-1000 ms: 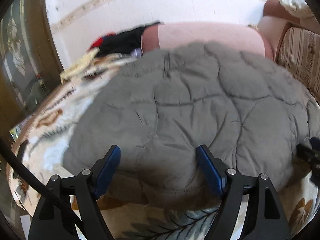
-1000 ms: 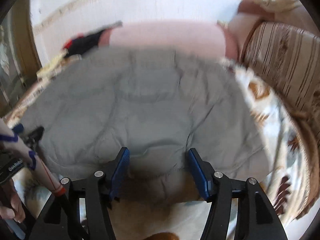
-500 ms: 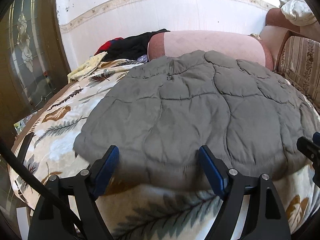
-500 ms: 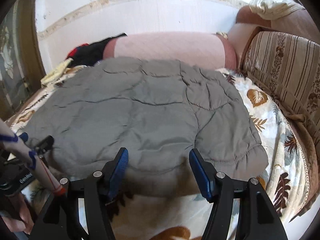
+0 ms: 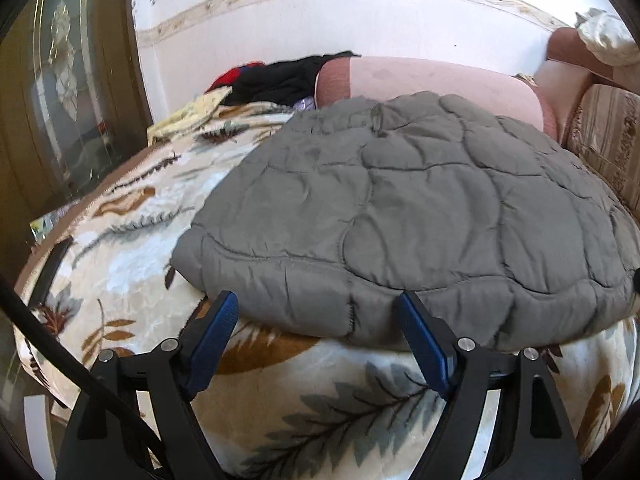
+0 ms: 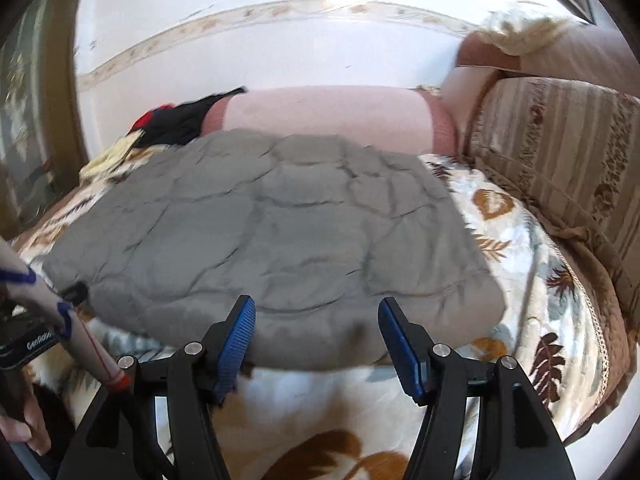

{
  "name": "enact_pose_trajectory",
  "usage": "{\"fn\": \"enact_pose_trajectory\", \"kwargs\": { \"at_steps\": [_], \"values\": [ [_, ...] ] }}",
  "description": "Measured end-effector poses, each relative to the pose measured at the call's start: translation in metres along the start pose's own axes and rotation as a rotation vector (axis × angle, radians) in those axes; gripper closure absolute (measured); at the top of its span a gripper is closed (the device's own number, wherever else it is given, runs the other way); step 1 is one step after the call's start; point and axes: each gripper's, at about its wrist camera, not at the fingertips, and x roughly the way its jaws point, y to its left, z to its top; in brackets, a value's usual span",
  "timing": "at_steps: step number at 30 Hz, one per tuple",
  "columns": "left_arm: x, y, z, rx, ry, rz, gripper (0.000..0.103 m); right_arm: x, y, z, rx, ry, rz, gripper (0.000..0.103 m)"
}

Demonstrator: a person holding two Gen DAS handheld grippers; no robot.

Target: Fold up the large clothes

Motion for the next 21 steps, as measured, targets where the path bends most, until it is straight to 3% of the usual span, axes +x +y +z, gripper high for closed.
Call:
{"fn": "enact_pose_trajectory", "kwargs": {
  "at_steps": [3, 10, 21],
  "values": [
    [0.006, 0.001, 0.0, -0.01, 0.01, -0.009, 0.022, 0.004, -0.013, 0.001, 0.041, 0.005, -0.032, 0.034],
    [0.018, -0.004, 0.0, -0.01, 0.022, -0.009, 0.02, 0.03, -0.026, -0.003, 0.145, 0.09, -0.021, 0.034],
    [0.028, -0.001, -0.001, -0.035, 0.038, -0.016, 0.014, 0.045, -0.014, -0.008, 0.077, 0.126, -0.074, 0.027]
  ]
}}
